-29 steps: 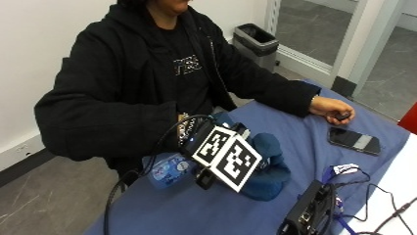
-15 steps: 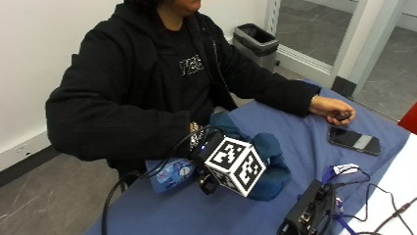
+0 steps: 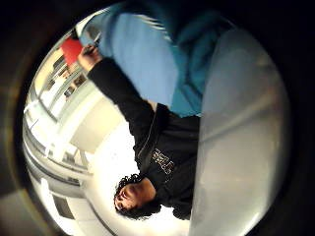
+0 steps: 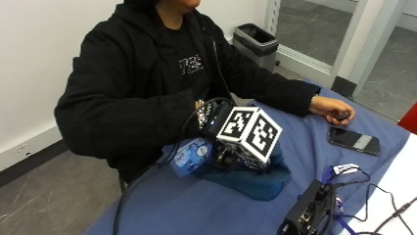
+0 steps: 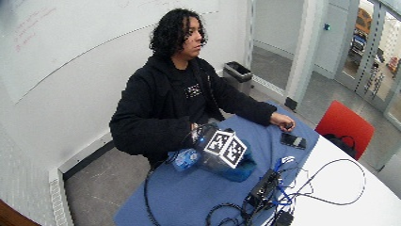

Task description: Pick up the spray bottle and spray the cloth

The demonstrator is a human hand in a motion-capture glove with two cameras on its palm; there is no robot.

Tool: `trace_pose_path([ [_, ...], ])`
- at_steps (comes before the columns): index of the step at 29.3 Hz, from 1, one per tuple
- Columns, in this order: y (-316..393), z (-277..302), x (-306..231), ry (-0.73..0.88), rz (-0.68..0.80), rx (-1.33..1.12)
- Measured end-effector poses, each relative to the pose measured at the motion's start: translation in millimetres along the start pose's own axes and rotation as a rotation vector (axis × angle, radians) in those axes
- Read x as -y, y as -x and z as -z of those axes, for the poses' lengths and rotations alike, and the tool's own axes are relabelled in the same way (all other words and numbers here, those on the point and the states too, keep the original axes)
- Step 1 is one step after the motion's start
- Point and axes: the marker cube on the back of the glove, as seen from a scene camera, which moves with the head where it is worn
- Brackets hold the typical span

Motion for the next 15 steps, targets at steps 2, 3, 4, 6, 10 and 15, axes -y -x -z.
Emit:
trace_pose_path([
  [2, 21.3, 8.6, -4.1, -0.045, 0.075, 0.008],
  [3, 33.4, 13.2, -5.9, -0.072, 0.118, 0.013],
  [4, 46.0, 17.7, -7.5, -0.100, 0.163, 0.019],
  [6, 70.0, 25.3, -9.5, -0.155, 0.254, 0.036],
  [10, 110.7, 35.6, -7.2, -0.254, 0.433, 0.108],
  [15, 154.4, 40.7, 11.0, -0.347, 0.638, 0.244],
])
